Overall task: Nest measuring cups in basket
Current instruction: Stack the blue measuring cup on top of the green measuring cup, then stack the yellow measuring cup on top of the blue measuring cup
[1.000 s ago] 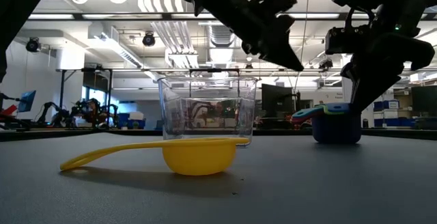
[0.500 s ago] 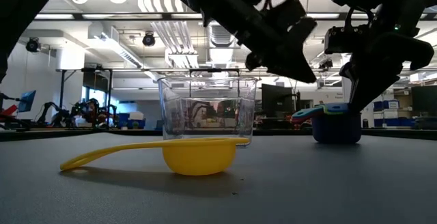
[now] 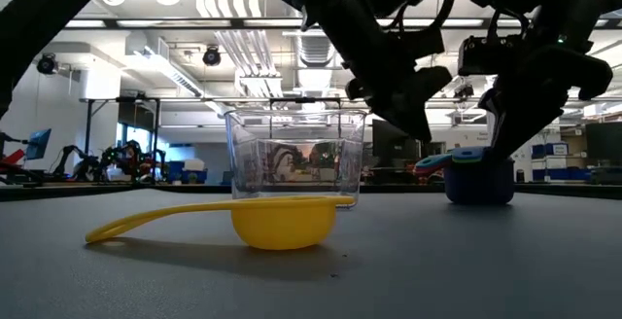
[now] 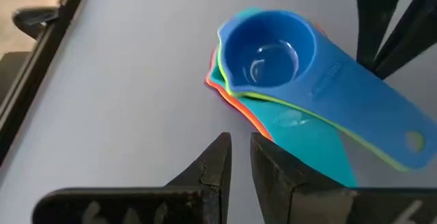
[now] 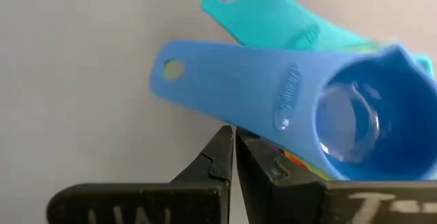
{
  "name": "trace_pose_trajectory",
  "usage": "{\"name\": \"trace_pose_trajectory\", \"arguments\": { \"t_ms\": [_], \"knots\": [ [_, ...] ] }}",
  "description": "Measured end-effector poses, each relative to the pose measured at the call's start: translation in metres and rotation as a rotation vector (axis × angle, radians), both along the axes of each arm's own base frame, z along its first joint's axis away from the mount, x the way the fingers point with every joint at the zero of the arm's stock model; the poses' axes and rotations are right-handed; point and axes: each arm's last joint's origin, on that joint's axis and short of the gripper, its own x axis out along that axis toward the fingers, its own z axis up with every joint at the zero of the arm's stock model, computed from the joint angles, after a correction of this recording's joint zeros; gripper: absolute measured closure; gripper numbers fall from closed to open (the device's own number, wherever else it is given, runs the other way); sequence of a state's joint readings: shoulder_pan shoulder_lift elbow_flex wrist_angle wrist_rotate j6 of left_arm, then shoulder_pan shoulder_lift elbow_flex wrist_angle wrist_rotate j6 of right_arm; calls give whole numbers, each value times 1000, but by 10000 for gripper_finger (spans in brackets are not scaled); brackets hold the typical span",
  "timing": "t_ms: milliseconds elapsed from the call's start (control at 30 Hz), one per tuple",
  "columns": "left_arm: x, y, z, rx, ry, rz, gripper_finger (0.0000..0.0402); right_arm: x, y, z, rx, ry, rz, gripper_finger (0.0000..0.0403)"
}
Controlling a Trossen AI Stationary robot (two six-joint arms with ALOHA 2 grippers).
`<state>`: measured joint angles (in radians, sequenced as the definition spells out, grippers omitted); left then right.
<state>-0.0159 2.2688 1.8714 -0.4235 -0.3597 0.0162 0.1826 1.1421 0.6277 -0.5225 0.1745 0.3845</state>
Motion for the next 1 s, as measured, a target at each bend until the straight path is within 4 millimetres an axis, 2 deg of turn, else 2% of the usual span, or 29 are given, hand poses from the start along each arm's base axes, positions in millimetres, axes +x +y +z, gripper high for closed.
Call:
{"name": "trace_pose_trajectory", "arguments": {
  "t_ms": [400, 700, 833, 1000],
  "knots": [
    [-1, 0, -6, -6, 26, -5, 364, 8, -1, 5, -72, -100, -8, 394],
    [-2, 1, -9, 4, 35, -16, 364, 7, 1, 6, 7, -95, 16, 394],
    [-4, -5, 2, 26, 22, -51, 364, 7, 2, 21, 5, -149, 39, 394],
    [-15, -13, 38, 64, -24, -98, 364, -1, 0, 45, -6, -255, 65, 394]
  ]
}}
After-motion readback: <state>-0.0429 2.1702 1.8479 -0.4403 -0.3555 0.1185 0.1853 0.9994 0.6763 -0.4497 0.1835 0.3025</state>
